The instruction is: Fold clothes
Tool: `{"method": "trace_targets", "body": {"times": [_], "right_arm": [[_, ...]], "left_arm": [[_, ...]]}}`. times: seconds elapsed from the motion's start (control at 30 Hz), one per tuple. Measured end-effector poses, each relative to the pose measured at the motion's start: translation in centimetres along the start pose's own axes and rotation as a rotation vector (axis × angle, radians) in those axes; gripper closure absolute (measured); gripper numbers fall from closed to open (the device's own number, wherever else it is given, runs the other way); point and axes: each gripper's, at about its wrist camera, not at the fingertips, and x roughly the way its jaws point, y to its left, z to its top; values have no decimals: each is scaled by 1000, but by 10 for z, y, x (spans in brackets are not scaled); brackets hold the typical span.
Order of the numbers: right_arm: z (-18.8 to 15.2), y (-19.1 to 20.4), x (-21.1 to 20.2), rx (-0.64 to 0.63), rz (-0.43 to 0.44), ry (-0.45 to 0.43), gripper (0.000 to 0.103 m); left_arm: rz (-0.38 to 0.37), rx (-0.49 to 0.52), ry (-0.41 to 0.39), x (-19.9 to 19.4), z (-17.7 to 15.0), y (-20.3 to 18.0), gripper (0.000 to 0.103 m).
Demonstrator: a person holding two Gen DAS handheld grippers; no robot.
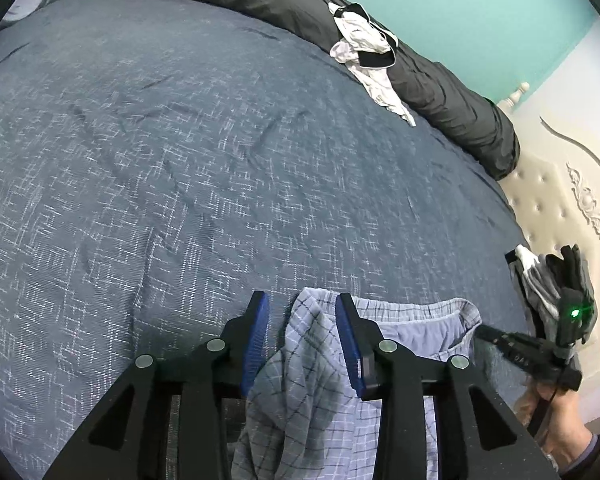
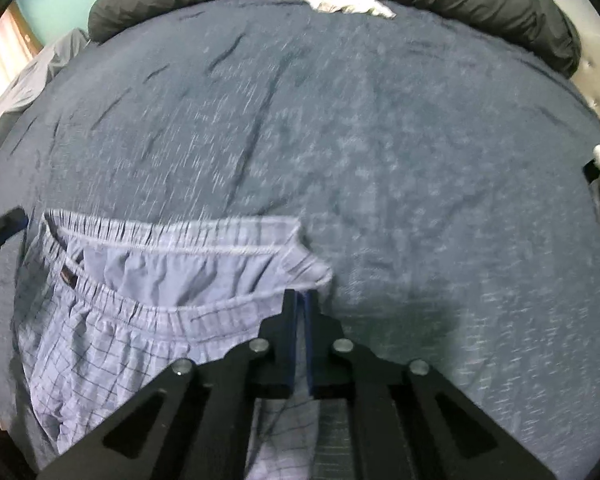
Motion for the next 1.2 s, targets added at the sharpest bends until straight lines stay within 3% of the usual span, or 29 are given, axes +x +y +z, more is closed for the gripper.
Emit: {"method": "trace_targets", "body": {"times": [0.2, 0.3, 0.37, 0.43, 0.5, 0.63, 0.77, 0.83, 0.9, 1.0, 1.2], "right_arm": [[21, -31, -15, 67, -35, -42, 103], [21, -36, -18, 130, 75, -36, 102], [13, -24, -16, 124, 104, -14, 101], [4, -13, -12, 126, 138, 10, 94], [-3, -5, -6, 141, 171, 23, 72], [-4, 10, 8, 141, 191, 44, 69], [-1, 18, 24, 141, 148, 63, 69], [3, 19, 29, 148, 131, 70, 73], [5, 20, 33, 149, 108, 76, 88], [9, 24, 40, 147, 81, 82, 97], [11, 29, 45, 137, 66, 59, 103]], "left_arm": [[-3, 7, 4, 2, -3, -4, 64], [-2, 5, 7, 4, -2, -4, 64], [-3, 3, 6, 4, -2, -3, 64], [-3, 4, 6, 3, -2, -3, 64], [-3, 5, 6, 3, -1, -3, 64], [-3, 3, 4, 1, -1, -2, 64], [-6, 0, 3, 1, 0, -1, 64], [-8, 1, 4, 2, 0, -1, 64], [-9, 2, 5, 2, -1, -1, 64], [-10, 4, 4, 1, -2, -2, 64], [-9, 1, 4, 0, -2, 0, 64]]}}
